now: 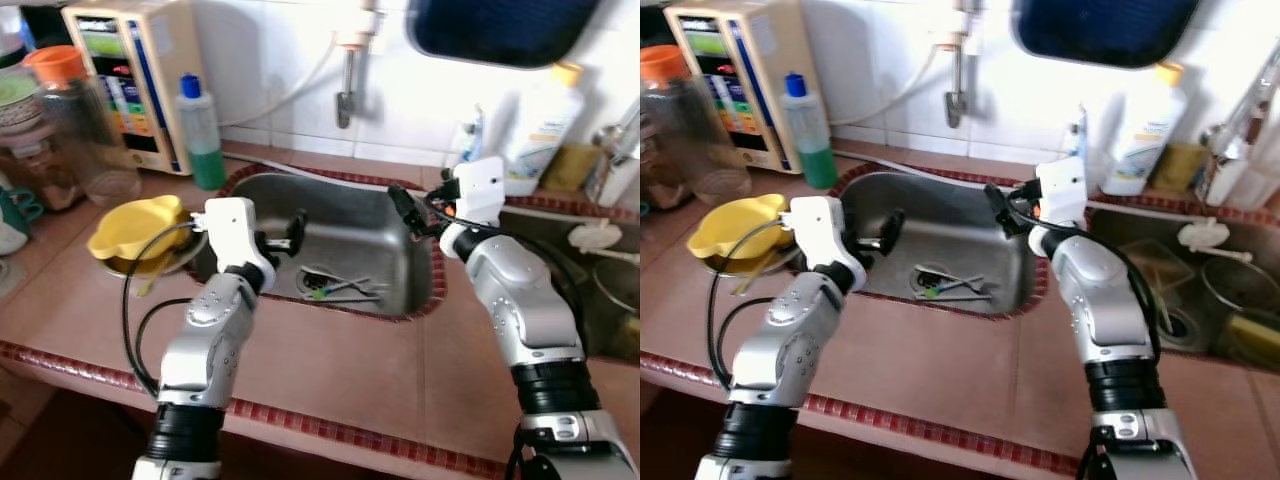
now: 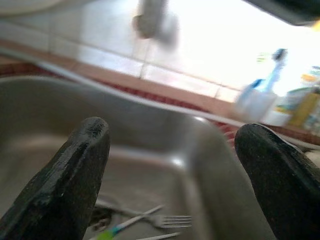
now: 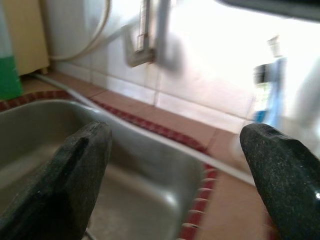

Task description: Kitchen organization

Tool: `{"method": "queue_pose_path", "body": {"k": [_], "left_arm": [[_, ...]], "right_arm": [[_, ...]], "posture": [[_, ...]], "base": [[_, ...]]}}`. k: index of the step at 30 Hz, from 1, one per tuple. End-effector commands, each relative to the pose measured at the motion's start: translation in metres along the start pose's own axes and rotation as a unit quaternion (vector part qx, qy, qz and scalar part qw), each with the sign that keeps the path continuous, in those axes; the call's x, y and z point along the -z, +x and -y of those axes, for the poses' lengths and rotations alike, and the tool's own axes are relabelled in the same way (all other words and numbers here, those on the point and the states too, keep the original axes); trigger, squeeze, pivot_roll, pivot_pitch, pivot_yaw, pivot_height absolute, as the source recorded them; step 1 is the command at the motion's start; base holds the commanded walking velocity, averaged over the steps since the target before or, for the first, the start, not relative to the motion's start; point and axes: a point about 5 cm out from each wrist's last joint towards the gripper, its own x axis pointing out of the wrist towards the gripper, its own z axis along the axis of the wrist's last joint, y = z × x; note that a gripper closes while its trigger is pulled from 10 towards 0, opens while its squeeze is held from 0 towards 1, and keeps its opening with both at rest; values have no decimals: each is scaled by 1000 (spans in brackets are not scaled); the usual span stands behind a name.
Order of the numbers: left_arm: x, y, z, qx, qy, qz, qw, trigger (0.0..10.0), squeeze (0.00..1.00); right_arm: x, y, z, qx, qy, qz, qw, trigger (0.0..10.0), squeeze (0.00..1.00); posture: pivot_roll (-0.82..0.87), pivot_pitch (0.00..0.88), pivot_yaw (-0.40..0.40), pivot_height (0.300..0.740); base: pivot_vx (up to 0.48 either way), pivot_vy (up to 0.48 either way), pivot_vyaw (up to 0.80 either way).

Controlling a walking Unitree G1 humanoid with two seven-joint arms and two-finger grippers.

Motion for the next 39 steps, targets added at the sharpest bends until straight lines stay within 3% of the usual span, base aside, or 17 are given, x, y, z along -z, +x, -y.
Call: {"method": "queue_pose_path", "body": {"k": [1,12,23,27,28,31,33,39], "left_arm": [[-9,-2,-15,-35,13,16,999,10000,0],[-23,-4,-45,-124,61,44,989,10000,0],[-22,-3,-49,-134,59,41,988,10000,0],[-21,-4,-57,-143,75,32,986,10000,0],[-20,-6,-64,-157,101,22,982,10000,0],[-18,-8,-75,-184,100,14,978,10000,0],[-15,-11,-88,-219,123,-5,968,10000,0],[-5,-15,-95,-235,133,-37,962,10000,0]], "right_arm": [[-9,4,-7,-17,1,14,1000,10000,0],[-20,6,-21,-87,50,25,995,10000,0],[-19,4,-26,-100,54,23,993,10000,0],[-19,2,-29,-111,65,21,991,10000,0],[-19,1,-35,-136,76,16,988,10000,0],[-16,-3,-48,-189,85,-2,978,10000,0],[-16,-10,-62,-240,89,-9,967,10000,0],[-15,-20,-74,-298,90,-40,950,10000,0]], "posture": [[9,0,-13,740],[16,0,-7,740],[16,0,-1,740],[19,0,-1,740],[19,0,-1,740],[21,3,-1,740],[22,5,0,740],[22,7,2,740]], "base": [[0,0,0],[0,0,0],[0,0,0],[0,0,0],[0,0,0],[0,0,0],[0,0,0],[0,0,0]]}}
